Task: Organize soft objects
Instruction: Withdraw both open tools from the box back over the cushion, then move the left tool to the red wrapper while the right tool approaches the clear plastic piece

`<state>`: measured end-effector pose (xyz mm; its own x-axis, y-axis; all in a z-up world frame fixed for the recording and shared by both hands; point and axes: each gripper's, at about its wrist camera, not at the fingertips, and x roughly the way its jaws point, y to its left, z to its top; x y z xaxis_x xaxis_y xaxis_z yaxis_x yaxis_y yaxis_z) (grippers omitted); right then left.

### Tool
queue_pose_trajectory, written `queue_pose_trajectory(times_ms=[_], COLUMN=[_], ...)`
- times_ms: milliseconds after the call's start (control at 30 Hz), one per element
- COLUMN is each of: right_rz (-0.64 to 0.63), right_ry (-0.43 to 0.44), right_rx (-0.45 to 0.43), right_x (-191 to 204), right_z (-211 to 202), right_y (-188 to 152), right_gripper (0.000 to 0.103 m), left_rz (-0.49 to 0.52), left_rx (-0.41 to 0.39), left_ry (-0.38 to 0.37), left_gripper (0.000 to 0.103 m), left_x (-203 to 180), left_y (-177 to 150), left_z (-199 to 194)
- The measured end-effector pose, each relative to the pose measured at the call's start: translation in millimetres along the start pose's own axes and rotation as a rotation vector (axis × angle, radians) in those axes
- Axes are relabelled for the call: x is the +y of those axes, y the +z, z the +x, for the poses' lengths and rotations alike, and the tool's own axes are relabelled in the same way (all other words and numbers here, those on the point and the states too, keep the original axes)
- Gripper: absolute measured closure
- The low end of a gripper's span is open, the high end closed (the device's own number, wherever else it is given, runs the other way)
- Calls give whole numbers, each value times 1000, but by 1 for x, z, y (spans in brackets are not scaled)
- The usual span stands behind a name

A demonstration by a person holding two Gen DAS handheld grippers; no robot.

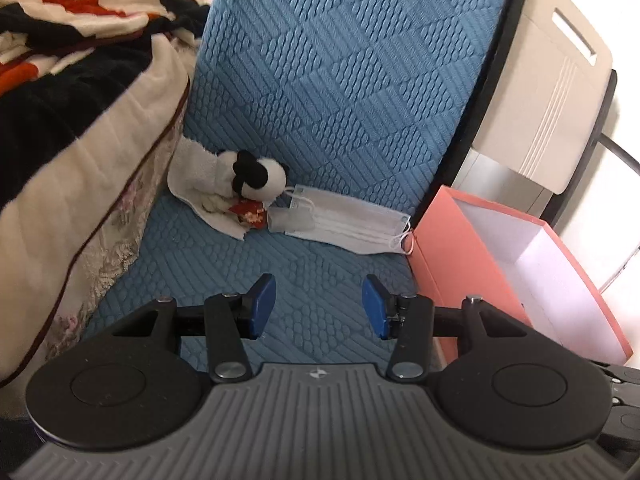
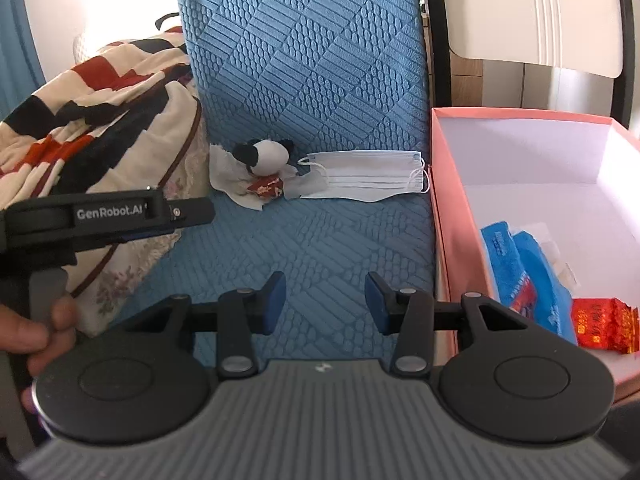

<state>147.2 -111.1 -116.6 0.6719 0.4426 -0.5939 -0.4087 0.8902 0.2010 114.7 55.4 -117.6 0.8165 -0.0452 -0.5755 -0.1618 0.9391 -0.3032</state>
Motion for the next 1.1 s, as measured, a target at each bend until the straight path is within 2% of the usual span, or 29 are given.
queue_pose_trajectory(times_ms=[300, 500, 633, 900, 1100], right_rz=[-49, -25, -61, -34, -55], right_ry=[-17, -23, -38, -22, -17], right_rx=[3, 17, 9, 29, 35], right_x=[3, 3, 6, -1, 1], right_z=[26, 49, 62, 87, 107], right_y=[15, 28, 35, 47, 57], right_gripper=[57, 57, 57, 57, 57], left_rz=[50, 22, 29, 6, 31], left_rx=[20, 37, 45, 82, 114], left_ry=[-18, -10, -1, 10, 36], left_gripper=[49, 49, 49, 49, 49], left_x=[3, 12, 17, 30, 26], left_y=[7, 14, 21, 40, 52], left_z=[28, 46, 58, 90, 123])
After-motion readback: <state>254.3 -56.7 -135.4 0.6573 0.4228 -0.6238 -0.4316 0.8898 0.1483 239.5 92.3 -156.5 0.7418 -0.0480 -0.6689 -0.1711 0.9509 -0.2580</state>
